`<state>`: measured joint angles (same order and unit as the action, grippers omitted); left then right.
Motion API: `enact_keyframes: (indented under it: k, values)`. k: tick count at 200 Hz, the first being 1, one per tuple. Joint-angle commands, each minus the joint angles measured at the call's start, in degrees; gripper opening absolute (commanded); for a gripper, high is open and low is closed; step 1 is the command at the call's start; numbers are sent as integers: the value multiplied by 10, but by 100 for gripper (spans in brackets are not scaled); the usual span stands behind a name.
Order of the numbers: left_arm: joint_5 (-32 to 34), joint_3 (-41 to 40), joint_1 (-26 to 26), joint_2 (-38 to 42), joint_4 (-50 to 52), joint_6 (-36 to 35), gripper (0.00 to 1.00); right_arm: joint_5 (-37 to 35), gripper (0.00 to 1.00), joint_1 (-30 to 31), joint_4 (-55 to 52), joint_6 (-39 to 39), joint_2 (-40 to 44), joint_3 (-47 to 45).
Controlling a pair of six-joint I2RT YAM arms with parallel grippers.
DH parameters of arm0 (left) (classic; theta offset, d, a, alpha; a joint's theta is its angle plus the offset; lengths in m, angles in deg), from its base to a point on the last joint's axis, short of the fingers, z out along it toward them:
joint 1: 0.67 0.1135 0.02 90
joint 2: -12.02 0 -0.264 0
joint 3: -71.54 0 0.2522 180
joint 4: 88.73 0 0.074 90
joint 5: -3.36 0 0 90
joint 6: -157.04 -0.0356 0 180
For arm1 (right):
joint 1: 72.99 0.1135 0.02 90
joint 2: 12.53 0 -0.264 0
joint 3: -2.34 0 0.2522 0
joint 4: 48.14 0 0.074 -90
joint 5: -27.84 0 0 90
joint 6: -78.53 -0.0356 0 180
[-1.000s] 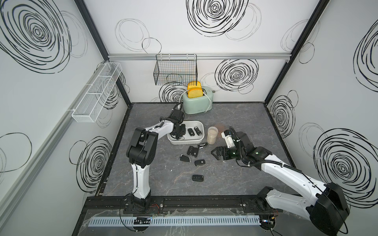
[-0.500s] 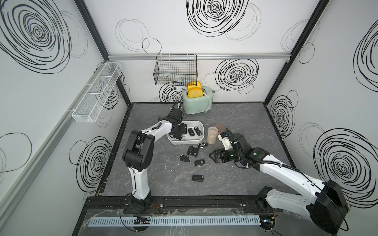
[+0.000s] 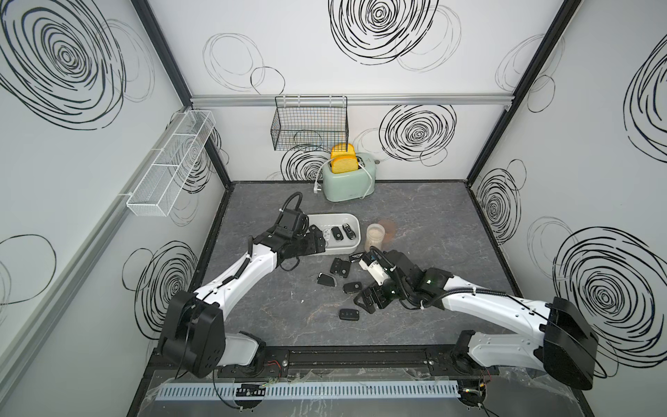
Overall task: Place the car key into the storage box
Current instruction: Place the car key in the storage box, then pick up the car key from the center of the board.
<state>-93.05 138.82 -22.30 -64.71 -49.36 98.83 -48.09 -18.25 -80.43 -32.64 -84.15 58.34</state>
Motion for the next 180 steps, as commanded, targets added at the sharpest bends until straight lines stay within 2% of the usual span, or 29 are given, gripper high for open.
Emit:
enact_keyframes:
  k: [1,37,70,166,180]
  values:
    - [-22,-43,-15,52,-4,52,98,15,99,19,14,18,-23,3]
    - [-17,-120,-29,142,10,91,98,-5,100,54,22,43,-54,5]
    - [-20,-175,-28,203,15,109,98,-30,94,83,9,73,-100,24]
    - [-27,-206,-8,217,20,92,98,-123,86,143,-29,135,-216,89]
    - [-29,-205,-1,218,22,85,98,-134,82,145,-33,142,-229,98]
